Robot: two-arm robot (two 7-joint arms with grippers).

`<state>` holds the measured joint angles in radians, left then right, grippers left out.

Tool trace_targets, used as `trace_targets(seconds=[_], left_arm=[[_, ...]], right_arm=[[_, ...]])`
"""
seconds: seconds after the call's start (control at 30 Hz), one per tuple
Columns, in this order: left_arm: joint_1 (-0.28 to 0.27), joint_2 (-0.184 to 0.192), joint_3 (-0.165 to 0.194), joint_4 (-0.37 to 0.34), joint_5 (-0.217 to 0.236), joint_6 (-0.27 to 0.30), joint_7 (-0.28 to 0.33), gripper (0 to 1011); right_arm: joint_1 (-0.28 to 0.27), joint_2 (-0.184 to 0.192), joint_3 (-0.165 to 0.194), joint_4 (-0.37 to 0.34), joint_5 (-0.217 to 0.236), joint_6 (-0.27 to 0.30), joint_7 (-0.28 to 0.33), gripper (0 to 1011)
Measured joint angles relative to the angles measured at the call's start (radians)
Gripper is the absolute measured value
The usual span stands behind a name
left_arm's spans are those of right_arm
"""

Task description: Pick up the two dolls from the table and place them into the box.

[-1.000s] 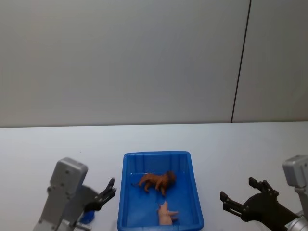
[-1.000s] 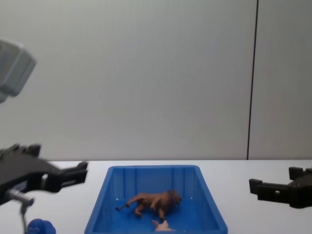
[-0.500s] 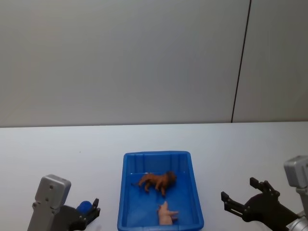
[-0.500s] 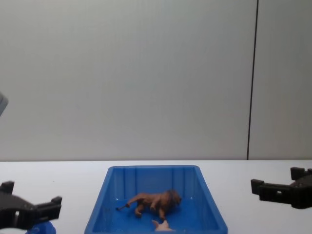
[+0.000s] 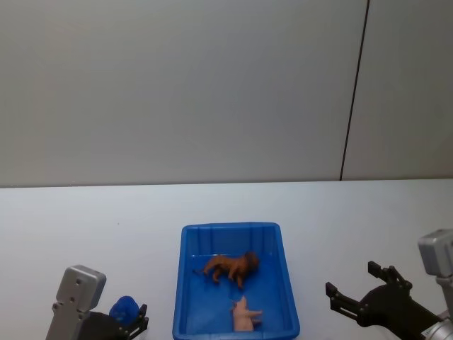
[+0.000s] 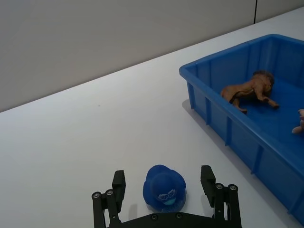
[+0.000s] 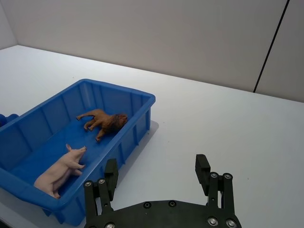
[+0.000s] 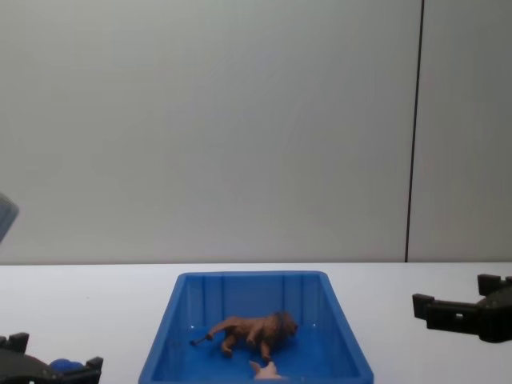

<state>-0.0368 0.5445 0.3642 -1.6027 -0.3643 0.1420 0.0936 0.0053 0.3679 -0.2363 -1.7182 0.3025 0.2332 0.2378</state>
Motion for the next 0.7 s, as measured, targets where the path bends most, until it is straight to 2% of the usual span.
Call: trace_targets(seconds=[0.37, 0.57, 0.6, 0.7], left_arm=[[-0.041, -0.032, 0.001, 0.085, 0.031, 0.007, -0.063, 1001], [-0.06, -0.045, 0.002, 0.121, 0.05, 0.015, -0.091, 864], [-0.066, -0.049, 0.002, 0.132, 0.056, 0.019, -0.098, 797], [-0.072, -0.053, 0.001, 0.144, 0.062, 0.021, -0.107, 704]], right_arm=[[0.0, 0.0, 0.0, 0.0, 0.0, 0.0, 0.0, 1001], [0.0, 0.001, 0.0, 0.0, 0.0, 0.0, 0.0, 1001], [0.0, 0.001, 0.0, 0.0, 0.0, 0.0, 0.0, 1001], [0.0, 0.001, 0.0, 0.0, 0.0, 0.0, 0.0, 1001]])
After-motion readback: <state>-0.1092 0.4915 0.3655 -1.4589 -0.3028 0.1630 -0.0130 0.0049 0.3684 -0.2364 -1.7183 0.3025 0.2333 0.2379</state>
